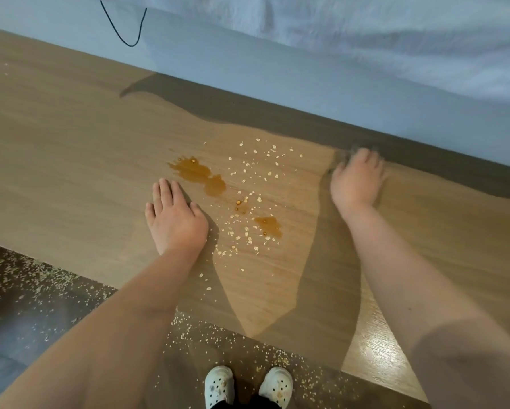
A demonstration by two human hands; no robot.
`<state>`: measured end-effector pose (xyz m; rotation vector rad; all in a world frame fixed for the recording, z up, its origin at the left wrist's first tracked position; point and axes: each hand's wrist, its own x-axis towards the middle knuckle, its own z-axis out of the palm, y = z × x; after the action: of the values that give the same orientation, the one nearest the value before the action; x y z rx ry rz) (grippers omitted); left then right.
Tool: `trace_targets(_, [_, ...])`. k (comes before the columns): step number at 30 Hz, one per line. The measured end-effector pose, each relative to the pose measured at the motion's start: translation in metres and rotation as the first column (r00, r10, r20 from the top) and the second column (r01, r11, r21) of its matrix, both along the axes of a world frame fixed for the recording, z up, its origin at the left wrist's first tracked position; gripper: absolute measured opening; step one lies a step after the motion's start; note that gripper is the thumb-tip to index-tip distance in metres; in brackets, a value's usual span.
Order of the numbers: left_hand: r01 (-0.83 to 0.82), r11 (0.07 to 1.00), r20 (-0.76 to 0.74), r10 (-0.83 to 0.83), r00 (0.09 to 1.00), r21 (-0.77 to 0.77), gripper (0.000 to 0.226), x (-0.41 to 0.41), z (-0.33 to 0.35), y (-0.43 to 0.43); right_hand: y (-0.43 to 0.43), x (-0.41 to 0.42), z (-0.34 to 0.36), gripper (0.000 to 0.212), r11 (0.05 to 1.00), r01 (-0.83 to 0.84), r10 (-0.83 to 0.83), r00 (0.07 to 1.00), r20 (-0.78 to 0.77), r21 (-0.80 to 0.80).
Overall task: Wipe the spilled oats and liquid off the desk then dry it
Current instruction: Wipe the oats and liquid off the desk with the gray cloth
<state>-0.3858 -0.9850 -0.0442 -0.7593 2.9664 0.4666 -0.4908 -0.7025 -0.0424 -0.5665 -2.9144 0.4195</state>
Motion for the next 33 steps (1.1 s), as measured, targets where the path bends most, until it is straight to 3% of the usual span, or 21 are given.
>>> trace_targets(3, [-0.003,1.000,0.006,0.003,1.000,-0.011,0.060,0.000,0.001,0.001,-0.016,0.013,0.001,0.044,0.899,-0.438,0.437,0.898,0.046,0.022])
trace_targets(5, [-0.005,1.000,0.008,0.005,1.000,-0.012,0.060,0.000,0.001,0.001,0.009,0.019,0.005,0.048,0.839,-0.545,0.543,0.837,0.066,0.003])
trace_targets(7, [-0.001,1.000,0.009,0.002,1.000,-0.018,0.061,-0.001,0.001,0.001,0.043,0.016,0.004,0.045,0.914,-0.405,0.406,0.914,0.000,0.024])
trace_targets(9, [-0.008,1.000,0.005,0.008,1.000,-0.027,0.061,-0.001,0.000,0.001,0.064,-0.004,-0.002,0.044,0.991,-0.129,0.130,0.991,-0.024,0.039])
trace_targets(12, [-0.012,0.999,0.008,0.013,1.000,-0.035,0.061,-0.001,0.000,0.002,0.040,-0.045,0.002,0.058,0.992,0.123,-0.123,0.992,0.012,0.023])
trace_targets(14, [-0.013,0.999,0.012,0.014,1.000,-0.038,0.062,-0.001,0.000,0.002,0.003,-0.062,0.002,0.058,0.995,0.093,-0.093,0.996,0.002,-0.028])
trace_targets(16, [-0.015,0.999,0.008,0.015,1.000,-0.038,0.062,-0.002,0.000,0.002,-0.035,-0.060,0.000,0.047,0.993,-0.115,0.114,0.993,-0.041,-0.024])
trace_targets(19, [-0.026,0.999,-0.001,0.026,1.000,-0.025,0.062,-0.001,0.000,0.001,-0.050,-0.032,-0.004,0.043,0.841,-0.540,0.539,0.842,-0.036,-0.033])
trace_targets(20, [-0.026,0.999,-0.003,0.026,1.000,-0.022,0.063,-0.001,0.001,0.002,-0.039,-0.028,-0.001,0.047,0.789,-0.613,0.613,0.790,-0.019,-0.043])
trace_targets(22, [-0.026,0.999,-0.002,0.026,1.000,-0.026,0.063,-0.001,0.000,0.002,-0.013,-0.034,-0.001,0.048,0.795,-0.606,0.606,0.795,0.015,-0.032])
trace_targets(26, [-0.031,0.999,-0.001,0.031,1.000,-0.018,0.063,-0.002,0.001,0.003,-0.025,-0.070,-0.004,0.045,0.940,-0.340,0.340,0.940,0.014,-0.020])
trace_targets(28, [-0.033,0.999,-0.004,0.032,0.999,-0.017,0.064,-0.002,0.002,0.003,-0.052,-0.071,-0.003,0.044,0.930,-0.365,0.365,0.931,-0.013,-0.029])
trace_targets(30, [-0.035,0.999,0.002,0.036,0.999,-0.019,0.064,-0.002,0.003,0.003,-0.071,-0.057,-0.001,0.044,0.835,-0.549,0.549,0.836,-0.007,-0.042])
trace_targets(33, [-0.032,0.999,0.013,0.032,0.999,-0.017,0.065,-0.001,0.004,0.003,-0.060,-0.035,0.010,0.050,0.544,-0.835,0.839,0.540,0.062,-0.081])
